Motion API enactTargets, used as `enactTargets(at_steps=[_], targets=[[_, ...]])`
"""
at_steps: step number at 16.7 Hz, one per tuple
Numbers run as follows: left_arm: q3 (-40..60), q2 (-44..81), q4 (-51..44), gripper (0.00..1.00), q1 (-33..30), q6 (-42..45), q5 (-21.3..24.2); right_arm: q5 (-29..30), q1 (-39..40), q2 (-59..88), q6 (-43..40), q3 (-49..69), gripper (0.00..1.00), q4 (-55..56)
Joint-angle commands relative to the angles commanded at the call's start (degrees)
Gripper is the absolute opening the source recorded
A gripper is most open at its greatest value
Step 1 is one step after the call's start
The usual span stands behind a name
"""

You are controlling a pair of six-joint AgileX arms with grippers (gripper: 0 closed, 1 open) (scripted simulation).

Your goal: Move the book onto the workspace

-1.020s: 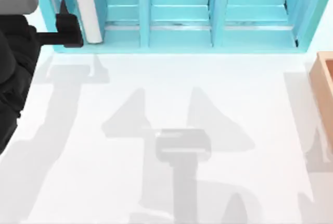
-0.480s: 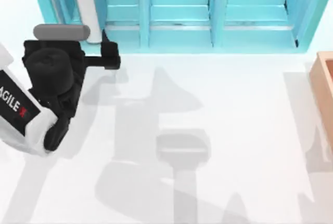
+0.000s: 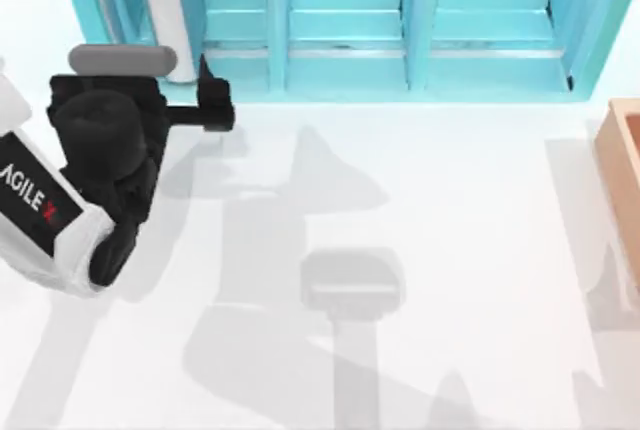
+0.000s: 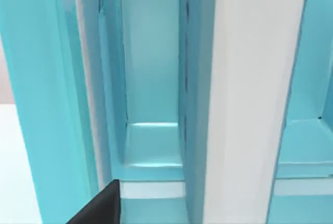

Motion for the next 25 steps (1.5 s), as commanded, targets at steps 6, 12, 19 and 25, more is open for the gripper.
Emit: enactTargets(at_steps=[6, 12, 19, 25], targets=[[14.0, 7.5, -6.2, 1.00, 1.5, 0.1, 1.7, 0.0, 0.0, 0.0, 0.0, 0.0, 1.00, 0.0], [25.5, 13.2, -12.1, 1.00, 3.0, 0.2, 3.3, 0.0, 0.0, 0.0, 0.0, 0.0, 1.00, 0.0], [25.6, 13.2, -12.1, 0.77, 3.0, 0.2, 3.3, 0.0, 0.0, 0.0, 0.0, 0.0, 1.00, 0.0], [25.6, 13.2, -12.1, 0.32, 3.0, 0.2, 3.3, 0.0, 0.0, 0.0, 0.0, 0.0, 1.00, 0.0]])
